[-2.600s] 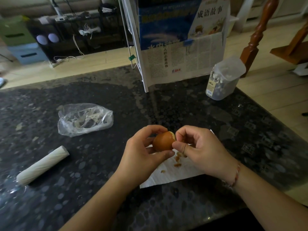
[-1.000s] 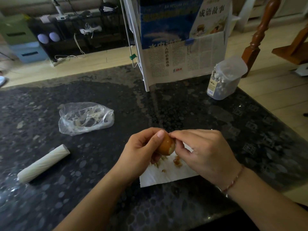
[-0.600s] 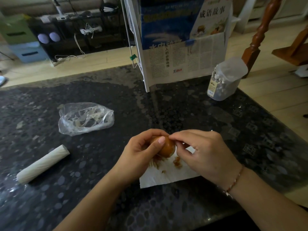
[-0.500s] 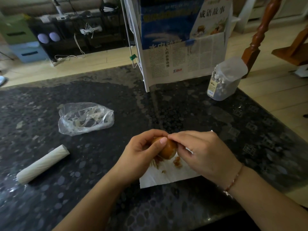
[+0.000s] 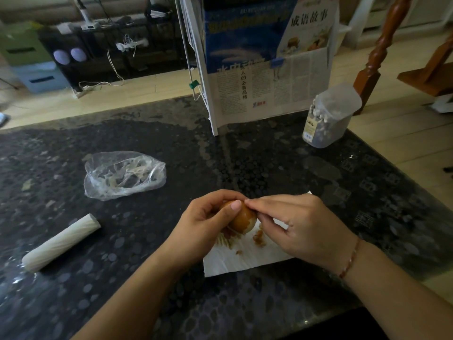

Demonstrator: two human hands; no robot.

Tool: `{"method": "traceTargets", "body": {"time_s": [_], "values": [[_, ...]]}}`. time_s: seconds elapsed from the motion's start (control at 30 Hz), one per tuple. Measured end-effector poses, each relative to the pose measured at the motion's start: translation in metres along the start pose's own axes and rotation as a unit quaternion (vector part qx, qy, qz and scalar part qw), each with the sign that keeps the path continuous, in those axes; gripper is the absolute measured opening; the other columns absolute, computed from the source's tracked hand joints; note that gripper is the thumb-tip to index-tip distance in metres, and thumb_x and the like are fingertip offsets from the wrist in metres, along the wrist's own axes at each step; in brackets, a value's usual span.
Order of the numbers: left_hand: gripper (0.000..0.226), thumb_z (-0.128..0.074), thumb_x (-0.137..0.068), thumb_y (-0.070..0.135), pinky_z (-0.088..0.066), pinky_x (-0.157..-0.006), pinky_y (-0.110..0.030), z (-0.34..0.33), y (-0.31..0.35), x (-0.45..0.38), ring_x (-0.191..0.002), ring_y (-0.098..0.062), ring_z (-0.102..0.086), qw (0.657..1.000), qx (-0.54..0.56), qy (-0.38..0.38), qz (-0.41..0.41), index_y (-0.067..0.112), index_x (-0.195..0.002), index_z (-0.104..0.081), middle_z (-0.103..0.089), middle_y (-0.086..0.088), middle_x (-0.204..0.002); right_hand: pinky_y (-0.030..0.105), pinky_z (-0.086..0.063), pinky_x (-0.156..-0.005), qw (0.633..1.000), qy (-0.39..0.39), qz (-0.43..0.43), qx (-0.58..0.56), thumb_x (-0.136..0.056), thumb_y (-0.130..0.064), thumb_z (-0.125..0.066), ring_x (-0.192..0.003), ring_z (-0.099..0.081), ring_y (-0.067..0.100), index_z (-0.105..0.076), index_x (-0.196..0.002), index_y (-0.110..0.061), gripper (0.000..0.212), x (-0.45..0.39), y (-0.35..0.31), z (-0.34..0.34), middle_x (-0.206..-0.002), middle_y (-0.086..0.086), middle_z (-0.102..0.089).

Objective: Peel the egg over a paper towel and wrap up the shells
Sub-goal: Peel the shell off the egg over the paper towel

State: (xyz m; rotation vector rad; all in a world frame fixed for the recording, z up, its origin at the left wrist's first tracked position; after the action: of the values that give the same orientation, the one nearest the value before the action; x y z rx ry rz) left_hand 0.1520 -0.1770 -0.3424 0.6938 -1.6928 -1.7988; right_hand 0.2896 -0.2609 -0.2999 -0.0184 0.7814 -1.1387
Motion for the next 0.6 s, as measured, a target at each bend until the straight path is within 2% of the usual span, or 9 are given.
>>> {"method": "traceTargets", "body": {"time_s": [0.1, 0.27, 0.43, 0.6], "values": [[0.027, -0.054, -0.093, 0.031, -0.053, -0.082, -0.033, 0.0001, 0.0003, -0.0003, -0.099, -0.022, -0.069, 1.000, 0.001, -0.003, -0.001, 0.018, -0.109, -0.072, -0.073, -0.008, -0.105, 0.020, -0.054, -0.086, 1.000, -0.003, 0.001, 0.007, -0.082, 0.002, -0.071, -0.094, -0.071, 0.014, -0.071, -0.111, -0.001, 0.029, 0.0006, -0.0001, -0.0010, -0.105, 0.009, -0.074], [0.027, -0.053, -0.094, 0.032, -0.055, -0.086, -0.036, -0.0001, 0.0003, 0.0001, -0.101, -0.024, -0.069, 1.000, 0.014, -0.004, -0.001, 0.020, -0.109, -0.072, -0.073, -0.008, -0.107, 0.012, -0.049, -0.091, 0.999, 0.011, -0.035, -0.014, -0.079, 0.002, -0.074, -0.096, -0.069, 0.009, -0.071, -0.111, -0.005, 0.033, 0.0005, 0.0020, -0.0005, -0.107, 0.006, -0.074], [0.030, -0.050, -0.095, 0.033, -0.056, -0.088, -0.037, -0.0002, -0.0008, -0.0001, -0.104, -0.026, -0.069, 0.999, 0.030, -0.016, 0.013, 0.018, -0.111, -0.071, -0.072, -0.009, -0.109, 0.009, -0.049, -0.089, 0.997, 0.017, -0.060, -0.048, -0.078, 0.001, -0.075, -0.096, -0.067, 0.003, -0.073, -0.107, -0.007, 0.030, 0.0006, 0.0039, 0.0006, -0.105, 0.003, -0.074], [0.028, -0.052, -0.095, 0.033, -0.056, -0.088, -0.039, 0.0003, -0.0022, -0.0010, -0.104, -0.027, -0.068, 1.000, 0.024, -0.015, 0.013, 0.019, -0.112, -0.070, -0.071, -0.010, -0.109, 0.010, -0.050, -0.089, 0.997, 0.026, -0.069, -0.033, -0.078, 0.003, -0.074, -0.094, -0.069, 0.006, -0.073, -0.107, -0.007, 0.031, 0.0000, 0.0035, -0.0009, -0.103, 0.004, -0.075]]}}
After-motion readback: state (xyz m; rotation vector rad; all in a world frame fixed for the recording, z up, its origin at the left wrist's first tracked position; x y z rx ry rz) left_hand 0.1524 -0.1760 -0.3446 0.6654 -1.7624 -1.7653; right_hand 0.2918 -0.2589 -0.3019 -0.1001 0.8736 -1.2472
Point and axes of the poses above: each hand's wrist, its own x-axis away from the middle knuckle, its own z-axis out of the back of the hand, y = z × x, the point moved 5 cm from there along -x, towards the middle knuckle
